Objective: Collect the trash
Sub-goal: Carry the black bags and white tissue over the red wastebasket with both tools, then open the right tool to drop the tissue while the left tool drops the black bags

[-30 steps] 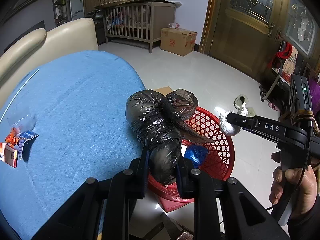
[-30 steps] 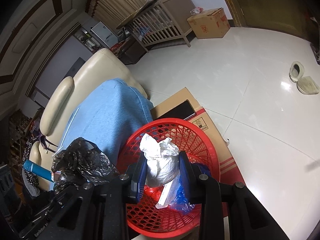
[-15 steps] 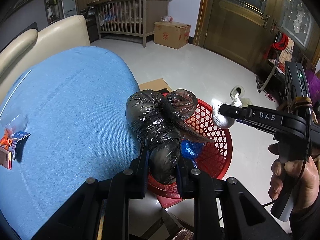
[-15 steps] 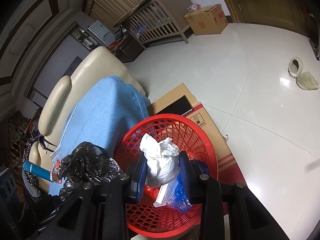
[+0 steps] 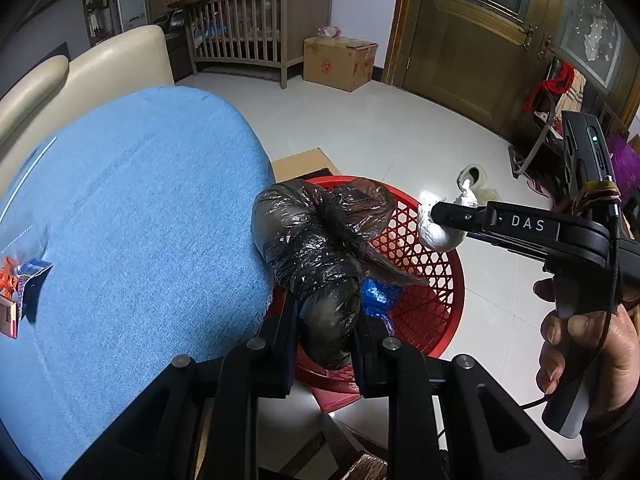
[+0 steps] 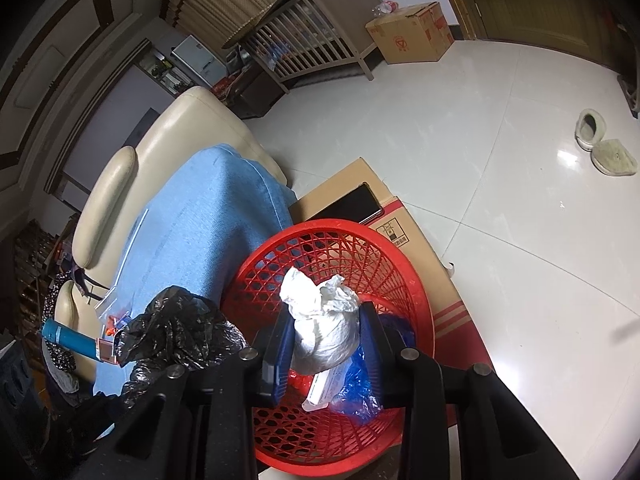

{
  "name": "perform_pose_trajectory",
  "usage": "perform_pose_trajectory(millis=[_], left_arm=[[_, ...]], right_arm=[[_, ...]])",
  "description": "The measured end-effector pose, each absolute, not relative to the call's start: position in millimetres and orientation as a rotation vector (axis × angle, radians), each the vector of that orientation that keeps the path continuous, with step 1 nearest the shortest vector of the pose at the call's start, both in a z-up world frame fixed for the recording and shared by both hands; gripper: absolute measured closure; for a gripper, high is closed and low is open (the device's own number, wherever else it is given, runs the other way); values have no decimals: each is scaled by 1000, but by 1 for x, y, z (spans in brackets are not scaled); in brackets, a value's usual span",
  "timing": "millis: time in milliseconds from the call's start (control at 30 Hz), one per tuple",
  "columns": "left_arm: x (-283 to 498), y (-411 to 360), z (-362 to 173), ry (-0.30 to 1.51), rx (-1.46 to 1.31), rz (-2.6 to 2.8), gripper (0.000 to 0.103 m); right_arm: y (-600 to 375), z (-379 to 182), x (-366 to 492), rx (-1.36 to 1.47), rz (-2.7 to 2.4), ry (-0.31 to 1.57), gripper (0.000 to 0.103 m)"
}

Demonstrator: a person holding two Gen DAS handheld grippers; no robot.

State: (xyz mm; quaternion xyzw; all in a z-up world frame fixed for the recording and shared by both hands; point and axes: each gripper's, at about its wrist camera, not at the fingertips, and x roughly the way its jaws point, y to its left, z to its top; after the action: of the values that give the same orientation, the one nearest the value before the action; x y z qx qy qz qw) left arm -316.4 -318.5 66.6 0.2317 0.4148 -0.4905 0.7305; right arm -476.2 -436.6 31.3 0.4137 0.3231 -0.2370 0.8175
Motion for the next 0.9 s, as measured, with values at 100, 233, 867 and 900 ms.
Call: perform_pose_trajectory(millis=[100, 233, 867, 900], left_arm=[[-316, -319, 66, 914, 510, -1082, 79], [-316, -320, 65, 917, 515, -1086, 79], [-314, -326, 61, 930, 545, -1104, 79], [-314, -326, 61, 930, 546, -1104, 79]], right_arm=[[-436, 32, -474, 876, -504, 690, 68], [-435, 32, -472, 874, -502, 690, 68], [-440, 27, -472, 889, -511, 699, 67], [-441, 26, -471, 891, -511, 699, 67]])
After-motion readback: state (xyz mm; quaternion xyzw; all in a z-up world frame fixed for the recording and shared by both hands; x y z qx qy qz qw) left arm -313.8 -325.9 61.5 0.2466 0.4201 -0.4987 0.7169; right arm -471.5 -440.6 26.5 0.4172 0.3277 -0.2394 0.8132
